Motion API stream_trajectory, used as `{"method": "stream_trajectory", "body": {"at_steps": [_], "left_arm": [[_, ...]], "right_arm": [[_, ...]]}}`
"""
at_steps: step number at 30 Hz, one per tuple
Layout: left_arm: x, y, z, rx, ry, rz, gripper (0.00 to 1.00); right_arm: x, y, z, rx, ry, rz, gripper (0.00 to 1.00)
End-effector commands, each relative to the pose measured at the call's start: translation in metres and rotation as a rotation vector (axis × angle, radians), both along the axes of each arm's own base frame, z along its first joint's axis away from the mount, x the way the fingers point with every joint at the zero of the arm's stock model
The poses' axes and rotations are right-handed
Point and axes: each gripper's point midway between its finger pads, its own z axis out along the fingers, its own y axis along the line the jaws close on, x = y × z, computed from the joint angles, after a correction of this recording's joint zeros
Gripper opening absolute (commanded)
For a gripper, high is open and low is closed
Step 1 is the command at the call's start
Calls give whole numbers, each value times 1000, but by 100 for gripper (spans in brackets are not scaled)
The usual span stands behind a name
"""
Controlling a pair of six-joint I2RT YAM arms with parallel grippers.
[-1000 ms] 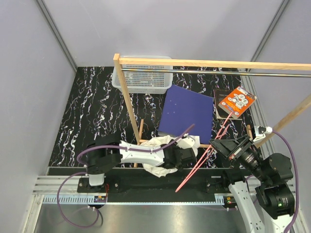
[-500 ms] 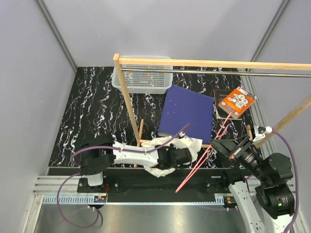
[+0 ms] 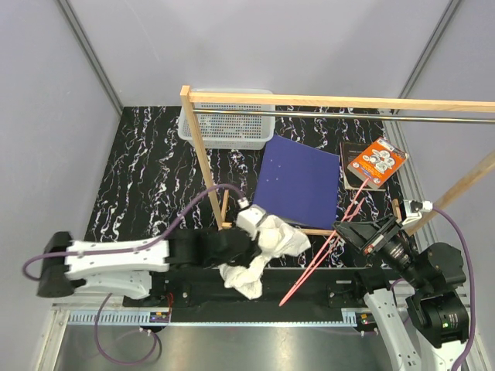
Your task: Remove the t-shirt from the hanger
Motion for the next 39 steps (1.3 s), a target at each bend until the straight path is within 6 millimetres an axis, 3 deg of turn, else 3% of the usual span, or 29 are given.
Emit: {"method": "stream_trajectory", "body": {"at_steps": [1,2,4,5,7,10,15,20,24,25,28,30,31,32,36,37,39], "left_arm": [[-27,19,26,-155,20,-136,0],[-25,30,37,-204,12,-109,0],[-25,50,29,-187,27,-80,0],[-24,57,38,-240,34,-52,0],[-22,68,36,-272,44,-14,0],[-15,82,50,-382,54,48,0],[13,116,51,-400,38,248,0],[41,167,37,-307,29,592,0],[57,216,55,-339,-33,893,0],[62,238,57,-308,-98,981,0],[79,258,83,-356,-237,1108,0],[89,256,99,-309,-333,1081,0],[102,243,115,-347,-361,1078,0],[107,243,119,-271,-394,1043,0],[152,227,115,-231,-293,960,0],[165,229,106,-246,-222,936,0],[175,239,113,-277,-224,936,0]], "right_arm": [[6,1,8,-23,-47,0,0],[7,1,7,-28,-48,-2,0],[8,1,6,-36,-49,-3,0],[10,0,5,-43,-49,-8,0],[11,0,4,-44,-49,-12,0],[15,0,-2,-49,-32,-13,0],[16,1,-6,-55,-24,-4,0],[15,1,-6,-57,-28,-7,0],[18,1,-10,-58,-15,-9,0],[19,1,-11,-60,-12,-9,0],[20,1,-13,-61,-9,-9,0],[21,2,-13,-61,-3,-7,0],[21,2,-12,-60,-5,-6,0],[20,2,-10,-61,-9,-5,0],[16,2,-6,-61,-24,-2,0],[15,2,-5,-57,-27,-2,0],[14,2,-6,-51,-24,1,0]]}}
